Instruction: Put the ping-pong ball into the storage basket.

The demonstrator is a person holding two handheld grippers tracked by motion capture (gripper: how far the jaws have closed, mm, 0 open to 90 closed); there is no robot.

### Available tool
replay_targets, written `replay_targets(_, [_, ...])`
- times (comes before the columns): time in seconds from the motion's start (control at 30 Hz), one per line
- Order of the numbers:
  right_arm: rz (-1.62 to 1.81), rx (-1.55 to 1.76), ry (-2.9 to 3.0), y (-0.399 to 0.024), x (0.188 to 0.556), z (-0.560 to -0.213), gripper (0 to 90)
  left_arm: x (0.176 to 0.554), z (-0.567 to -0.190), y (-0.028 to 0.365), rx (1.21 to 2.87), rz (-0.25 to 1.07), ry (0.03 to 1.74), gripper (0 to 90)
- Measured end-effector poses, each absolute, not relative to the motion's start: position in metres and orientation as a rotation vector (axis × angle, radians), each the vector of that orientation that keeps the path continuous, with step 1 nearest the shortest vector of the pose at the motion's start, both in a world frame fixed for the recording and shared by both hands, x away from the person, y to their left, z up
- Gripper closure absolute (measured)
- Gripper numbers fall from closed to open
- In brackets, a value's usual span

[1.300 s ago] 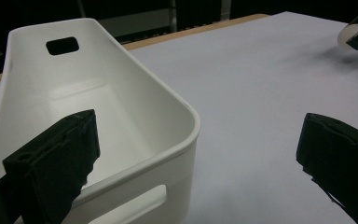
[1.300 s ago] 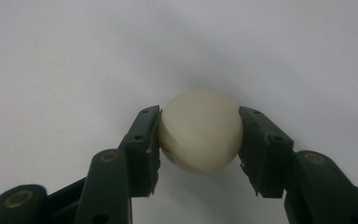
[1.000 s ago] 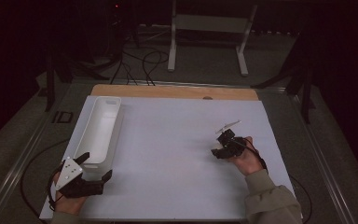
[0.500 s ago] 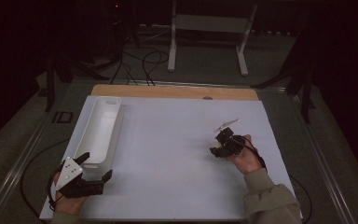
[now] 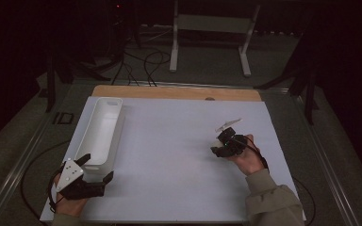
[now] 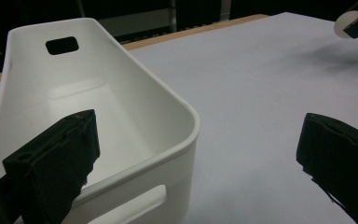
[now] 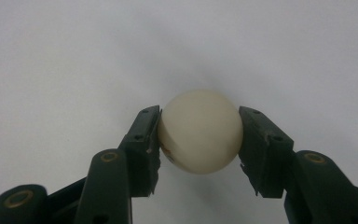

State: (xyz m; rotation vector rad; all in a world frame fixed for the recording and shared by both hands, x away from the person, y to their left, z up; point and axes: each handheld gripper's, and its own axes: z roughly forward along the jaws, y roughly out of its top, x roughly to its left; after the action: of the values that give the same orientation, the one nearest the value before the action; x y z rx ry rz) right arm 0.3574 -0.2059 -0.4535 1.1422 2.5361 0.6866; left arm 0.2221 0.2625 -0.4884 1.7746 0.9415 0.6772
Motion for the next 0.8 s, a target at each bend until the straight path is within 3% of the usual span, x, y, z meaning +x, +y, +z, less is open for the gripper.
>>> replay_targets(0.8, [0.767,1.126,2.505,-0.201,0.359,-0.442,50.7,0.222,-0.488,0.263,1.774,0.674,0.943,0.0])
